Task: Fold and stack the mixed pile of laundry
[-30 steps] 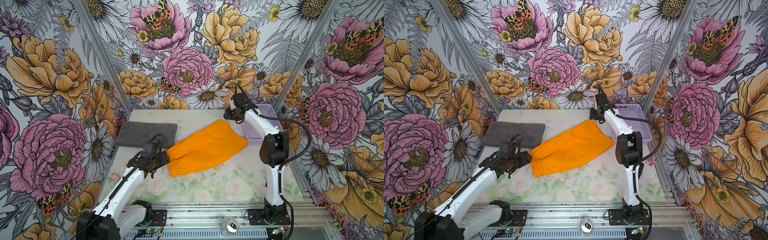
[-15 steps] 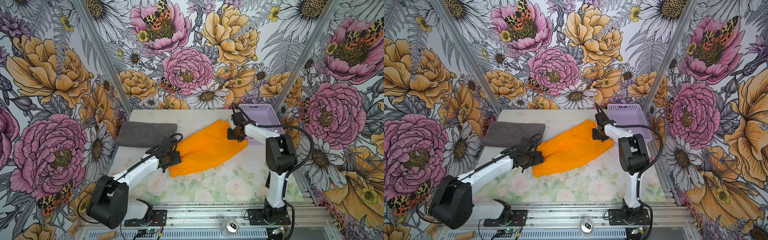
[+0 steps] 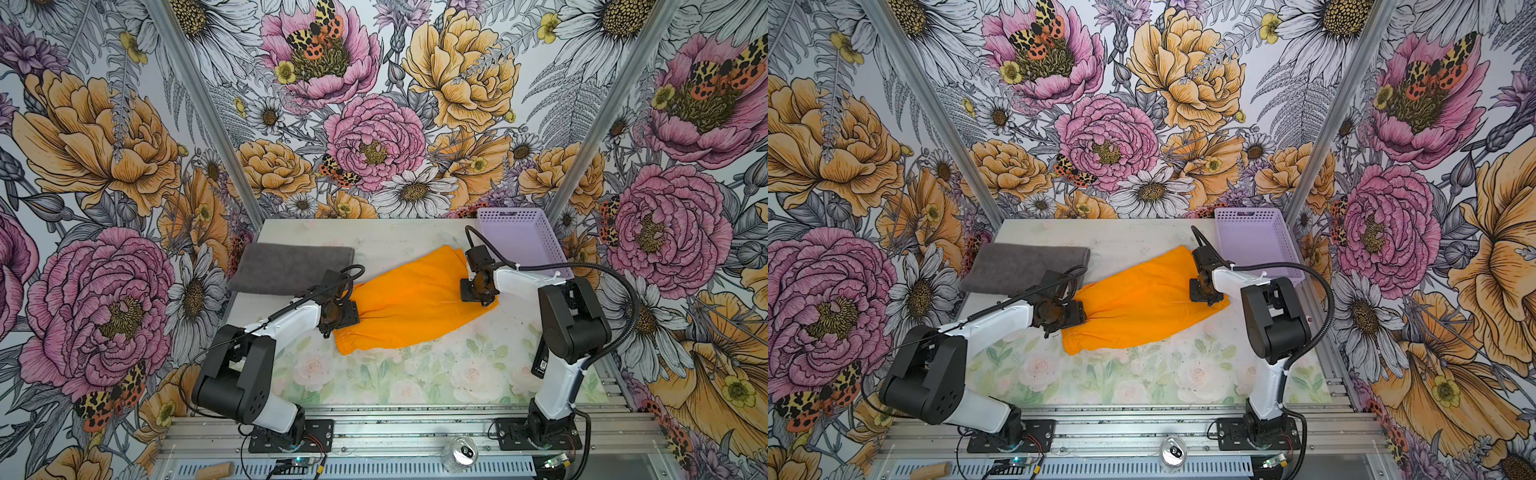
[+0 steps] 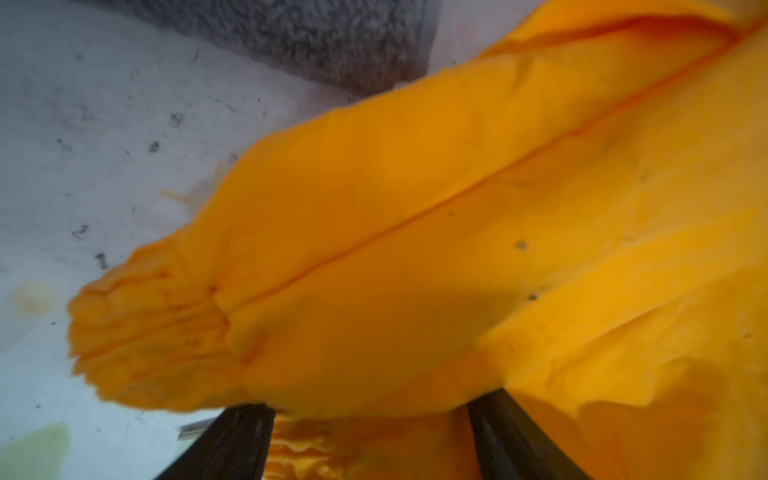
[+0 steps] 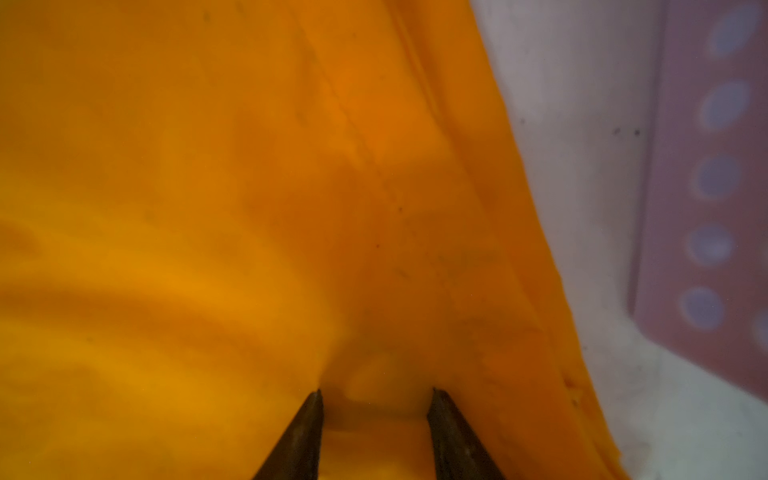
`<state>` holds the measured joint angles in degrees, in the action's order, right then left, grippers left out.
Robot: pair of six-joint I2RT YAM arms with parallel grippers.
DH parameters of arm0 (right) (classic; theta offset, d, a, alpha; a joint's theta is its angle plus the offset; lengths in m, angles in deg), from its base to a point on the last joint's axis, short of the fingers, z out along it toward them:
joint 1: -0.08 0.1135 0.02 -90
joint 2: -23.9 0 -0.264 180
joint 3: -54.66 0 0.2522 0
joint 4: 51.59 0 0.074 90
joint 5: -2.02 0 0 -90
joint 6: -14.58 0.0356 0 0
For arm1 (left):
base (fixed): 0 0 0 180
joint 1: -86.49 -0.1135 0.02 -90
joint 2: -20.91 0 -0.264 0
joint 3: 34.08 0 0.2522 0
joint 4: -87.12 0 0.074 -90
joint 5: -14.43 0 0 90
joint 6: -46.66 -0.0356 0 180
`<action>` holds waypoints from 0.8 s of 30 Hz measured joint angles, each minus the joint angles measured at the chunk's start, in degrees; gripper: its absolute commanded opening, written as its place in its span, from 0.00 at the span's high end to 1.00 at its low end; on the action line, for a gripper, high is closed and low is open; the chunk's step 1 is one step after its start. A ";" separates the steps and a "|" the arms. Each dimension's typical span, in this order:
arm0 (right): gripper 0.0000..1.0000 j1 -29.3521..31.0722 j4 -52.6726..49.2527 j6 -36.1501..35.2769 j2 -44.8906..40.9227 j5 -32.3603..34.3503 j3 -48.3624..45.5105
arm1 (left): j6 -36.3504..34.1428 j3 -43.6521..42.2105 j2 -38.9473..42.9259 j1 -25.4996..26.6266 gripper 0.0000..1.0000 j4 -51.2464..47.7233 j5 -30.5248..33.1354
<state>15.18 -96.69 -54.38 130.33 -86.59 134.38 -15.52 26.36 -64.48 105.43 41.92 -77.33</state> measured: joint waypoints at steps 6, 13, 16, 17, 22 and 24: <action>0.56 0.70 -2.64 2.43 -7.63 1.05 -8.79 | -1.73 0.00 0.79 0.76 0.22 -1.97 -1.55; 0.54 0.70 -6.62 3.54 -11.63 2.10 -12.39 | -2.36 -0.44 11.04 -1.42 0.01 -6.21 -4.55; 0.54 0.70 -7.65 3.54 -11.89 2.34 -12.39 | -2.75 -1.29 16.90 -5.11 0.01 -6.97 -5.38; 0.54 0.70 -7.82 3.54 -11.89 2.45 -12.39 | -2.78 -1.73 17.90 -6.10 0.01 -7.19 -5.40; 0.54 0.70 -8.59 3.52 -11.89 2.51 -12.11 | -3.04 -2.34 14.03 -6.19 0.07 -8.24 -5.51; 0.53 0.70 -8.72 3.50 -11.93 2.73 -12.00 | -3.21 -3.06 11.67 -5.68 0.10 -7.69 -5.62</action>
<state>15.88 -105.41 -50.89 118.40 -83.86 122.38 -18.74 23.30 -52.80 99.75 34.23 -82.95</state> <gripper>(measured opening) 0.463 0.916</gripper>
